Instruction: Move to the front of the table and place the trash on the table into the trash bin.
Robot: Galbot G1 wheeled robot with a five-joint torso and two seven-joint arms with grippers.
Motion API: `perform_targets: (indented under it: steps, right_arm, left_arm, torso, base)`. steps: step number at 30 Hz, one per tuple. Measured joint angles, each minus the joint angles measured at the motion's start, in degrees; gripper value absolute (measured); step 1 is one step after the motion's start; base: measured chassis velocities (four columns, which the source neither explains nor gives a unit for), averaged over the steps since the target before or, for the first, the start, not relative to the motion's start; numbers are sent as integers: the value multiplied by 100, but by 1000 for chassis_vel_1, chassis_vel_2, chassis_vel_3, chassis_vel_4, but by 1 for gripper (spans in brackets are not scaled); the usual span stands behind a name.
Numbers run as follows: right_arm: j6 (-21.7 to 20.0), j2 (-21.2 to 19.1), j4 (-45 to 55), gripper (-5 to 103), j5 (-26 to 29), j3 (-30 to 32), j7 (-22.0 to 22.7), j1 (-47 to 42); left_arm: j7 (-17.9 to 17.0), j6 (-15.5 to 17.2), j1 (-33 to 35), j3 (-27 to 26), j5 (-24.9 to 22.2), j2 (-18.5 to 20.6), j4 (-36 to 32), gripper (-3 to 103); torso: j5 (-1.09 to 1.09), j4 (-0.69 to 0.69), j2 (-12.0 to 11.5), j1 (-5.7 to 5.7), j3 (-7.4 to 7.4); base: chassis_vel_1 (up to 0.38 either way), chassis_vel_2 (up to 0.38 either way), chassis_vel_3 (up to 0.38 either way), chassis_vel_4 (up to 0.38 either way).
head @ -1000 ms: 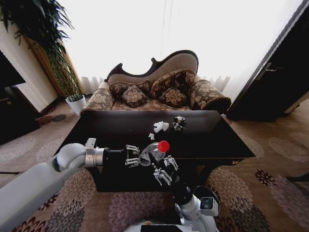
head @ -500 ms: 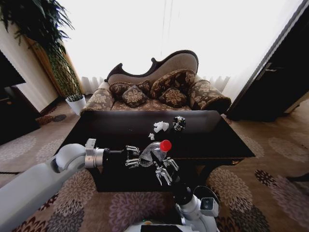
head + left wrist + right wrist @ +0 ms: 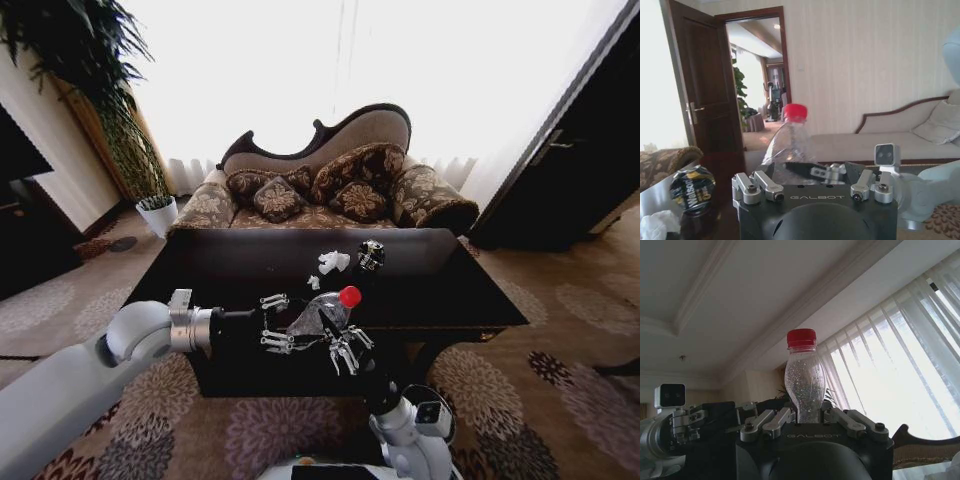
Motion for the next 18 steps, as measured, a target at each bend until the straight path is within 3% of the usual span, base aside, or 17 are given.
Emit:
perform_targets:
  steps: [1,4,9,11,15,18]
  right_arm:
    - [-3,-4,-15,20,-16,25,32,11]
    - [-7,-30,-133,20,-122,268,185,74]
    - [50,-100,-190,20,-93,556,226,106]
    - [98,-121,-158,20,-60,696,214,92]
    - [275,-147,-71,20,-56,1138,88,49]
    - [312,-158,-28,20,-54,1265,60,16]
  left_arm:
    - [-1,-1,9,-33,-22,0,-9,82]
    - [13,-15,65,-247,-130,-30,-28,97]
    - [-55,-33,234,-563,-171,-176,73,100]
    - [-202,-39,295,-673,-171,-282,159,100]
    - [-1024,35,474,-1104,-386,-658,289,100]
    - [-1298,94,523,-1309,-462,-784,309,100]
  torso:
    - [0,0,0,0,0]
    - [0,0,0,0,0]
    - [0,1,0,0,0]
    - [1,0,0,0,0]
    - [-1,0,0,0,0]
    - [-1,0,0,0,0]
  base:
    - [0,0,0,0]
    - [0,0,0,0]
    - [0,0,0,0]
    - [0,0,0,0]
    - [0,0,0,0]
    - [0,0,0,0]
